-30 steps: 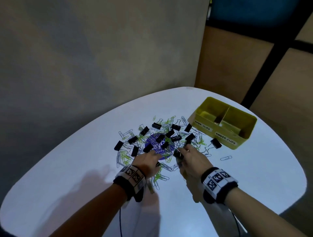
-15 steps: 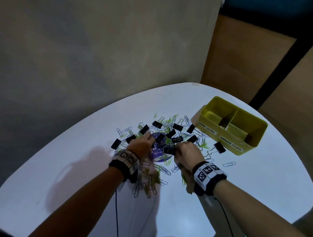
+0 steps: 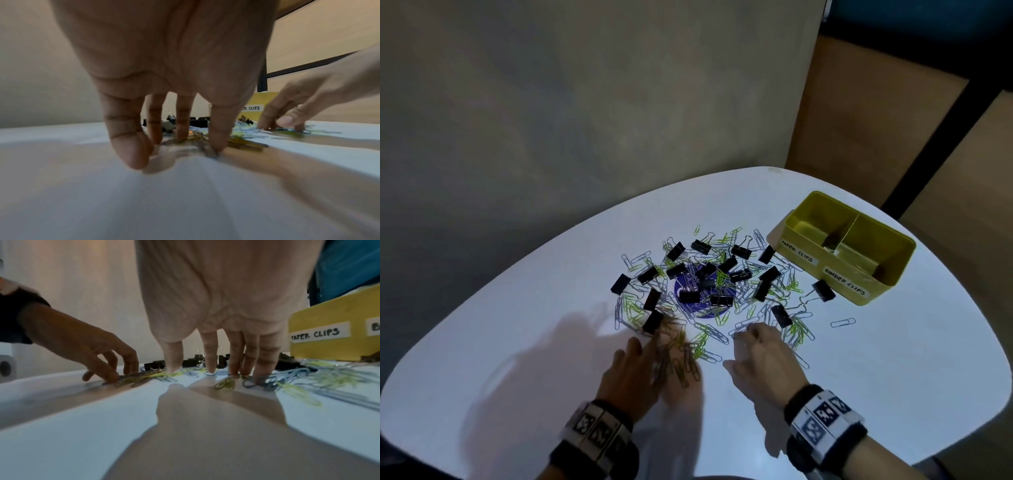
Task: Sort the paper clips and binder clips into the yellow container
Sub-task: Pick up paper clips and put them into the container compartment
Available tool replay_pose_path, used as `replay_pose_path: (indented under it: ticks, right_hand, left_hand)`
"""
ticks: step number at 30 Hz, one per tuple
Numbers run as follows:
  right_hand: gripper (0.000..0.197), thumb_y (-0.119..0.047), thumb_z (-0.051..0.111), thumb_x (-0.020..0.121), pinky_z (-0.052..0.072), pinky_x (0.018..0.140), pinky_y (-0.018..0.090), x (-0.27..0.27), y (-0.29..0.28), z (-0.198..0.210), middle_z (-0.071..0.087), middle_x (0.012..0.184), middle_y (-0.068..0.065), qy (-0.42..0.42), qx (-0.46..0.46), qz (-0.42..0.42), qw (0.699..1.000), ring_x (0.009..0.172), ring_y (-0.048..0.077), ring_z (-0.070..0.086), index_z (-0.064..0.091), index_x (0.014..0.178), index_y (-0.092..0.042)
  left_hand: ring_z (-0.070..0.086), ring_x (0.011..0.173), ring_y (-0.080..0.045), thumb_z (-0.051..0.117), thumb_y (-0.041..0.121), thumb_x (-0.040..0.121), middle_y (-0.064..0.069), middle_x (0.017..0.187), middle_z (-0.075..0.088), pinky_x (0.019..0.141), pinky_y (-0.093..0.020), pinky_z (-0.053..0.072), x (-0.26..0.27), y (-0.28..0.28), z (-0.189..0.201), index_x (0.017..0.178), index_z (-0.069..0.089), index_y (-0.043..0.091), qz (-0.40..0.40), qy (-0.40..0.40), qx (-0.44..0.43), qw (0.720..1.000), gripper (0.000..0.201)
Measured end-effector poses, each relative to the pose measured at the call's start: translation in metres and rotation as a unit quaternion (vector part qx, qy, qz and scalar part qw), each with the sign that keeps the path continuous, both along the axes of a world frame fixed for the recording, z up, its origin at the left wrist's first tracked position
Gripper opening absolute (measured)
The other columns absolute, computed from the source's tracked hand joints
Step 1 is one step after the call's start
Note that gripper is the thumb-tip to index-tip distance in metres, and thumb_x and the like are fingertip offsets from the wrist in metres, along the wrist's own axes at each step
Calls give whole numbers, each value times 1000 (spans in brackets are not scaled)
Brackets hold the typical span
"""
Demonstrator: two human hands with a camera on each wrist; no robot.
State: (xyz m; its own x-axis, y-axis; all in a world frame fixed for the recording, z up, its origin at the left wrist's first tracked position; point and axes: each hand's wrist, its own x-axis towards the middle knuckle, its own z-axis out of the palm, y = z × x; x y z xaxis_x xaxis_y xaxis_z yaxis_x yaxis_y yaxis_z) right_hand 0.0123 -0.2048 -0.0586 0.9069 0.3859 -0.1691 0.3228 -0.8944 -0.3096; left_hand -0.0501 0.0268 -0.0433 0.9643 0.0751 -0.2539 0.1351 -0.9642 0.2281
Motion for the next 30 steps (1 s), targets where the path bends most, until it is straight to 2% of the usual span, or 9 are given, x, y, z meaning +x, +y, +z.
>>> replay_pose_path:
  ticks: [4, 7, 10, 13, 18, 23, 25, 27, 30]
  right_hand:
    - [47, -47, 53, 87, 41, 100, 32, -4, 16, 1, 47, 122, 7, 20, 11, 53, 998, 118, 23, 39, 53, 121, -14]
    - [42, -38, 56, 87, 44, 99, 32, -1, 23, 5, 45, 125, 4, 35, 66, 55, 996, 115, 21, 43, 52, 122, -16]
    - [37, -34, 56, 87, 49, 88, 32, -2, 9, 17, 47, 119, 5, 11, 76, -3, 997, 106, 23, 53, 54, 119, -17]
    - [22, -32, 54, 86, 45, 73, 29, -8, -18, 22, 55, 102, 3, 20, 23, -39, 999, 96, 24, 57, 60, 100, -16]
    - [17, -30, 56, 86, 48, 74, 32, -5, -24, 12, 58, 97, 4, 67, 10, 20, 998, 91, 25, 60, 60, 87, -14]
    - [22, -29, 46, 92, 43, 71, 34, 6, -15, 16, 58, 100, 8, 17, 26, -14, 999, 94, 29, 60, 60, 98, -12]
    - [39, -46, 48, 91, 46, 77, 36, 3, -14, 16, 57, 106, 10, 11, 17, -38, 999, 99, 30, 58, 55, 108, -12]
    - [62, -63, 53, 82, 46, 87, 39, 0, -8, 15, 51, 115, 11, 47, -12, -41, 998, 107, 31, 53, 47, 117, -12]
    - [68, -57, 64, 78, 45, 92, 40, 1, 3, 12, 46, 122, 11, 79, -43, -38, 995, 113, 32, 49, 42, 123, -11]
  left_hand:
    - [56, 96, -32, 54, 23, 88, -12, 115, 48, 81, -41, 51, 11, -22, -19, 120, 46, 15, -20, -33, -61, 997, 34]
    - [51, 108, -26, 52, 10, 89, -11, 116, 48, 92, -25, 40, 27, -48, -12, 115, 51, 7, -70, -38, -74, 994, 26]
    - [51, 112, -24, 52, 19, 91, -10, 119, 47, 94, -25, 36, 38, -56, 2, 118, 50, 8, -79, -40, -88, 992, 29]
    - [52, 107, -22, 55, 33, 89, -3, 114, 50, 89, -31, 40, 25, -47, 8, 111, 51, 15, -90, 2, -77, 993, 29]
    - [51, 110, -21, 57, 32, 87, -4, 117, 48, 90, -34, 44, 20, -68, -7, 114, 50, 16, -167, 42, -68, 983, 33]
    - [51, 109, -25, 57, 28, 86, -6, 117, 51, 81, -36, 47, 60, -74, -3, 114, 53, 13, -196, -47, -48, 978, 32]
    - [48, 111, -24, 64, 35, 81, -6, 122, 49, 80, -38, 52, 71, -67, 1, 120, 50, 16, -237, -66, -6, 969, 46]
    - [44, 117, -27, 68, 39, 77, -10, 131, 45, 87, -43, 51, 81, -63, 0, 131, 44, 17, -276, -47, 23, 960, 63]
    - [39, 122, -29, 64, 37, 82, -11, 136, 40, 95, -45, 45, 92, -67, -2, 135, 41, 17, -301, 5, 58, 952, 61]
